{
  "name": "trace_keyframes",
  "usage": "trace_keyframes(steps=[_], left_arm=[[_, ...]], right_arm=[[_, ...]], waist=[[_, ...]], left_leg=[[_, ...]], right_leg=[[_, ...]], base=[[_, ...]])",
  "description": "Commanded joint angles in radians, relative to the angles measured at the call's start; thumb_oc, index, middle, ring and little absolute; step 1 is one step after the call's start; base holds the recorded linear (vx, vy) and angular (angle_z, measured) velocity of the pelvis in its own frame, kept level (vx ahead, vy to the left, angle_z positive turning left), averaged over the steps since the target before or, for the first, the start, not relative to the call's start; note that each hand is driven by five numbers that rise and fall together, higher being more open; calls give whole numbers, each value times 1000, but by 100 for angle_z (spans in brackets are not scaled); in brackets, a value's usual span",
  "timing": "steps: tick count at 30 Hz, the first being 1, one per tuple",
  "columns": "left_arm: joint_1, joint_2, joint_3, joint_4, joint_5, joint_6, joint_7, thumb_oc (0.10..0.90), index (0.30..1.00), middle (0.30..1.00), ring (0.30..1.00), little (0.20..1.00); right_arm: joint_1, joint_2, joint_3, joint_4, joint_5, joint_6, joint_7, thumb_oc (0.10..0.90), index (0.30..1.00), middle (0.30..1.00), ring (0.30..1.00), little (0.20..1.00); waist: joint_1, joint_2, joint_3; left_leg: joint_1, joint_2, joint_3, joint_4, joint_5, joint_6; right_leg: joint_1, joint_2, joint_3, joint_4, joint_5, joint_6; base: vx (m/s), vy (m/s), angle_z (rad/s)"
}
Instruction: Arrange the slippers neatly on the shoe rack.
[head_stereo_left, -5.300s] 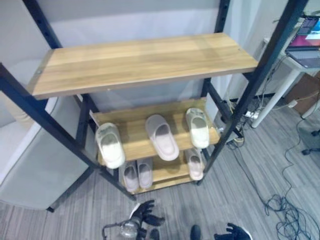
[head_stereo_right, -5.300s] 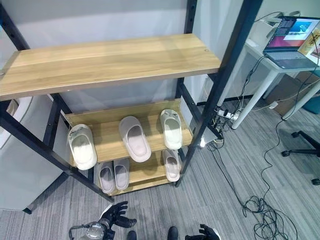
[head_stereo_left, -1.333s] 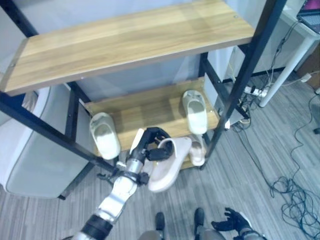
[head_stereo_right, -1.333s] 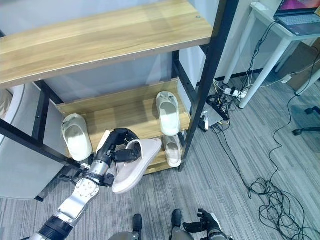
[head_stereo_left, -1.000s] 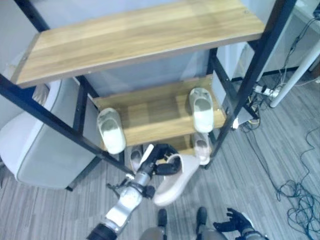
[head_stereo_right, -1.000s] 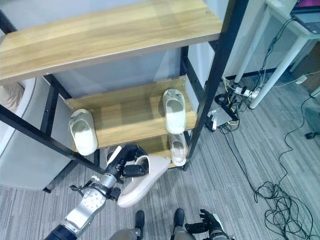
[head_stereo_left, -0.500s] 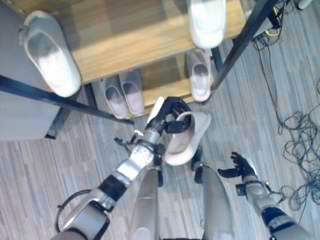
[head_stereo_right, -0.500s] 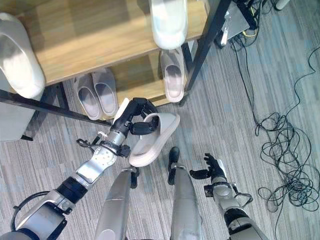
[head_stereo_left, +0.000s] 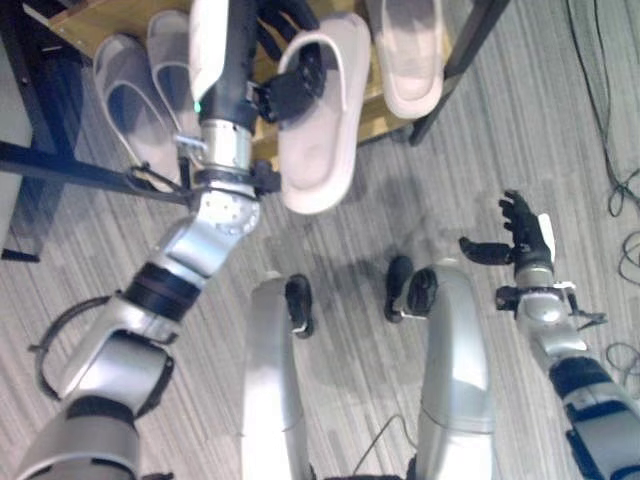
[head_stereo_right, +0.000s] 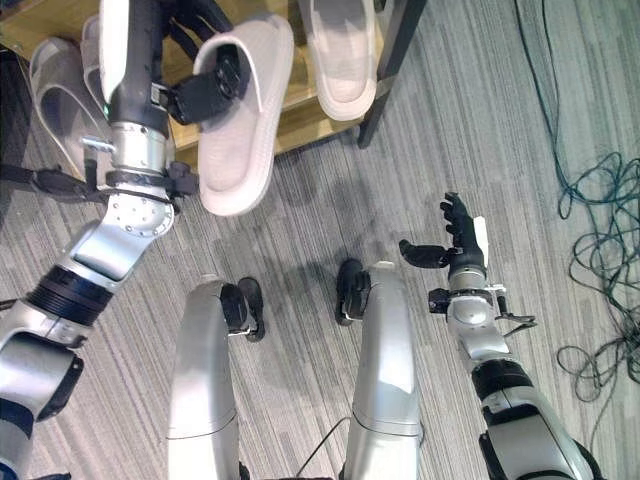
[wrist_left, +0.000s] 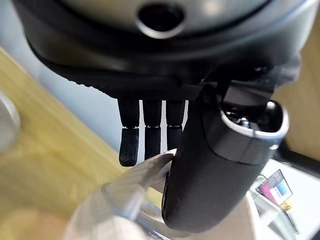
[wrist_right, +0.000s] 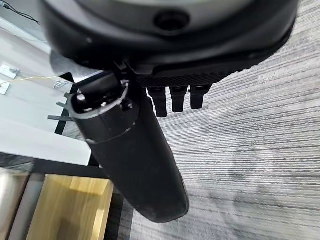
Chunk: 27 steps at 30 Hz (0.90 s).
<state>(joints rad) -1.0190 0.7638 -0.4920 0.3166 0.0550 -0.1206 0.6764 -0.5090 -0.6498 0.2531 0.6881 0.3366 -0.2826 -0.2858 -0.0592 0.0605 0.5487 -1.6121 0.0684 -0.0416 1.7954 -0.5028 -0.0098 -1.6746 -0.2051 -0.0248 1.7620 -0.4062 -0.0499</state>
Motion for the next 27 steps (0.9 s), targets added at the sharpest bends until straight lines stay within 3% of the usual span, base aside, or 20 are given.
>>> trace_keyframes(steps=[1,4,11,20,27], left_arm=[[-127,71,47,23,88,-20,130,400,300,300,300,300],[-137,88,35,64,78,-20,142,400,300,300,300,300],[-255,127,-39,215,-47,-21,117,400,300,300,300,300],[-362,116,-123,396,-93,-4,57,400,300,300,300,300],[-434,84,-196,556,-114,4,2,400,300,300,300,300]], right_arm=[[53,-32,-24,-135,-6,-77,-15,800,900,900,900,900],[70,-42,-20,-178,-6,-79,-9,800,900,900,900,900],[96,-71,20,-254,-16,-74,18,800,900,900,900,900],[98,-89,57,-280,-27,-60,51,800,900,900,900,900],[136,-99,54,-319,-26,-63,61,800,900,900,900,900]], waist=[[-12,0,-29],[-13,-24,-29],[-36,-45,-29],[-60,-10,-29],[-85,-7,-29]], left_leg=[[42,20,7,8,-56,-6],[42,26,17,76,-98,-9],[42,33,10,238,-181,-31],[42,67,-7,346,-228,-19],[42,76,-9,369,-238,-9]], right_leg=[[117,-12,99,176,-263,122],[105,-16,136,258,-291,132],[105,-13,207,455,-345,137],[105,-11,226,541,-372,164],[105,-16,232,551,-383,172]], base=[[171,-24,-2],[135,-30,0],[90,-38,5],[24,18,-7],[5,29,-11]])
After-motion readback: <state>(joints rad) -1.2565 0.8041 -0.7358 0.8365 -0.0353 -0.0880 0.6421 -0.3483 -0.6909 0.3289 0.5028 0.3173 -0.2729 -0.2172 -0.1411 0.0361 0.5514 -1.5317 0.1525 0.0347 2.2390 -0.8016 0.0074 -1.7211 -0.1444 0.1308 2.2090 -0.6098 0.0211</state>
